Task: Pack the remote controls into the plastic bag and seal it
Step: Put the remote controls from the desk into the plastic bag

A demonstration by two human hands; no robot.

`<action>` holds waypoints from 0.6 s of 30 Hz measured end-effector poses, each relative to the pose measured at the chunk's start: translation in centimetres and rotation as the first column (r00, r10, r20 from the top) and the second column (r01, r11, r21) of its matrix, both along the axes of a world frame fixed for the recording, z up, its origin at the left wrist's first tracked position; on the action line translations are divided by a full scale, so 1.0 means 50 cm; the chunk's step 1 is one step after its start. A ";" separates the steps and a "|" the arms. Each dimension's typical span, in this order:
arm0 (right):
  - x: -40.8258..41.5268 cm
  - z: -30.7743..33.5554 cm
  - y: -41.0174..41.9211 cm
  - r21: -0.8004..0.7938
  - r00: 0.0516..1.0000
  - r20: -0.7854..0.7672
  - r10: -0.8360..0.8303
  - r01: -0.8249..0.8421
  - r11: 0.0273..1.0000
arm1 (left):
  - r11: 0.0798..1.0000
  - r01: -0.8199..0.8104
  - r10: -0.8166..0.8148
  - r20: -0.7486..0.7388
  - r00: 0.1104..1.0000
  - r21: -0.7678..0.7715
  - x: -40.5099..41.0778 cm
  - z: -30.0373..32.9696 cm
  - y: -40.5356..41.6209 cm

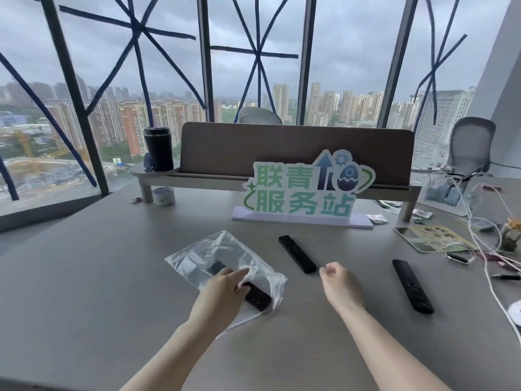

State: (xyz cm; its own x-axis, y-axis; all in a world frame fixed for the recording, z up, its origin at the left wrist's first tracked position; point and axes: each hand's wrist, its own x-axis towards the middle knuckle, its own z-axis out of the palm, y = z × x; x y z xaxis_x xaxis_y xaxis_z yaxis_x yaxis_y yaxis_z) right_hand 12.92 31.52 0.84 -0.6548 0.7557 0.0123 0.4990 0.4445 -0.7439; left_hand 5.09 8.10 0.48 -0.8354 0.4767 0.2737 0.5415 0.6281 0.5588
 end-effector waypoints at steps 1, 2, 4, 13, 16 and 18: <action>-0.023 -0.001 0.007 0.044 0.999 0.034 0.000 -0.001 0.999 | 0.999 -0.012 0.012 -0.012 1.000 -0.049 0.005 -0.007 -0.010; -0.047 -0.003 0.011 0.089 0.997 0.075 0.003 -0.009 0.996 | 0.995 -0.022 0.019 -0.030 0.999 -0.098 0.011 -0.014 -0.020; -0.087 -0.011 0.009 0.187 0.985 0.170 0.013 -0.046 0.981 | 0.991 -0.019 0.011 -0.064 0.998 -0.132 0.021 -0.029 -0.037; -0.061 -0.007 0.042 -0.045 0.949 0.220 0.227 -0.223 0.974 | 0.995 -0.075 0.080 -0.091 0.993 0.060 0.008 -0.019 0.009; 0.069 0.028 0.065 -0.489 0.972 -0.134 0.191 -0.233 0.841 | 0.988 -0.060 0.067 -0.044 0.997 0.139 0.003 -0.006 0.062; 0.163 0.048 0.076 -0.636 0.961 -0.214 0.176 -0.274 0.722 | 0.985 -0.034 0.042 -0.039 0.998 0.168 0.004 0.012 0.104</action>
